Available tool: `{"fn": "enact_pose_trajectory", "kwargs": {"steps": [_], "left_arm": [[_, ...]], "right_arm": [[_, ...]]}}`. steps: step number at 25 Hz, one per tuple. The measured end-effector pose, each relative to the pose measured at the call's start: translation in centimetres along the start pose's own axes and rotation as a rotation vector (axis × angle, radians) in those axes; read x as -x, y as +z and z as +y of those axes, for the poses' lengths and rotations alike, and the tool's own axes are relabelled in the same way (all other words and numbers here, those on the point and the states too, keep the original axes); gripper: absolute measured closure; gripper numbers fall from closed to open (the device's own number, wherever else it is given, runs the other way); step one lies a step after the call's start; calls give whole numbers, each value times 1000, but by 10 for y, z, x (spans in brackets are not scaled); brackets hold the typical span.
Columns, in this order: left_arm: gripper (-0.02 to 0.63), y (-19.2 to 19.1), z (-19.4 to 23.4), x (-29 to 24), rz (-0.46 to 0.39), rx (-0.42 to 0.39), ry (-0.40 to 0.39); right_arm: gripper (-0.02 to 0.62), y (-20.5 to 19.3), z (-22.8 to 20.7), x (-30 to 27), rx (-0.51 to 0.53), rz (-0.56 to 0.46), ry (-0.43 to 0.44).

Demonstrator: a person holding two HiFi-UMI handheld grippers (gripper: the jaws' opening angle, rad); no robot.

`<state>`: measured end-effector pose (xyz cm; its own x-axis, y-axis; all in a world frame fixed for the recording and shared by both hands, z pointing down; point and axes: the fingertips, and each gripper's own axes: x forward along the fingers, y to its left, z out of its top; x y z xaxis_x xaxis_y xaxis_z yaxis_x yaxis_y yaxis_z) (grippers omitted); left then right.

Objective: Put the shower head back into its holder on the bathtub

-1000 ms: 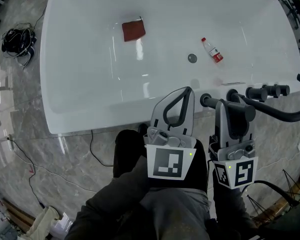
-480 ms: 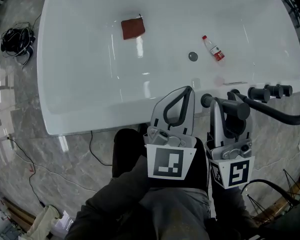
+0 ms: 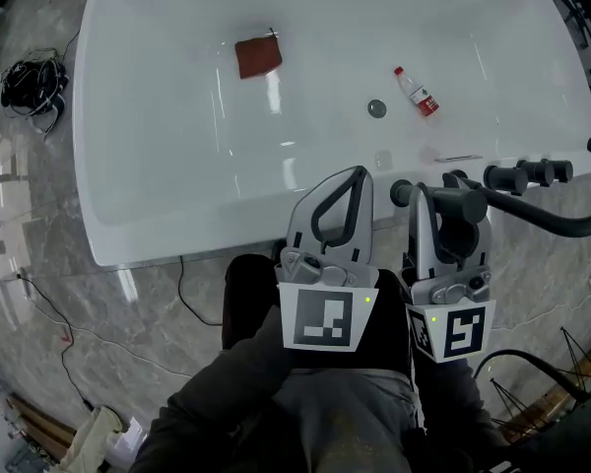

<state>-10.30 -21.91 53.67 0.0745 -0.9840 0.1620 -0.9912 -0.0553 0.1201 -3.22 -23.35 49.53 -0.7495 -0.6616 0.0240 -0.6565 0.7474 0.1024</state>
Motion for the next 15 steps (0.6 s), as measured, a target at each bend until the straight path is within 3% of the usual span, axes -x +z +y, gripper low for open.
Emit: {"fn": "enact_pose_trajectory", "kwargs": {"steps": [9, 15], "left_arm": [[604, 1, 4, 3, 7, -2, 3], [604, -1, 5, 3, 13, -4, 5]], "right_arm": [[460, -27, -9, 8, -13, 115, -37], [460, -30, -11, 6, -45, 86, -30]]}}
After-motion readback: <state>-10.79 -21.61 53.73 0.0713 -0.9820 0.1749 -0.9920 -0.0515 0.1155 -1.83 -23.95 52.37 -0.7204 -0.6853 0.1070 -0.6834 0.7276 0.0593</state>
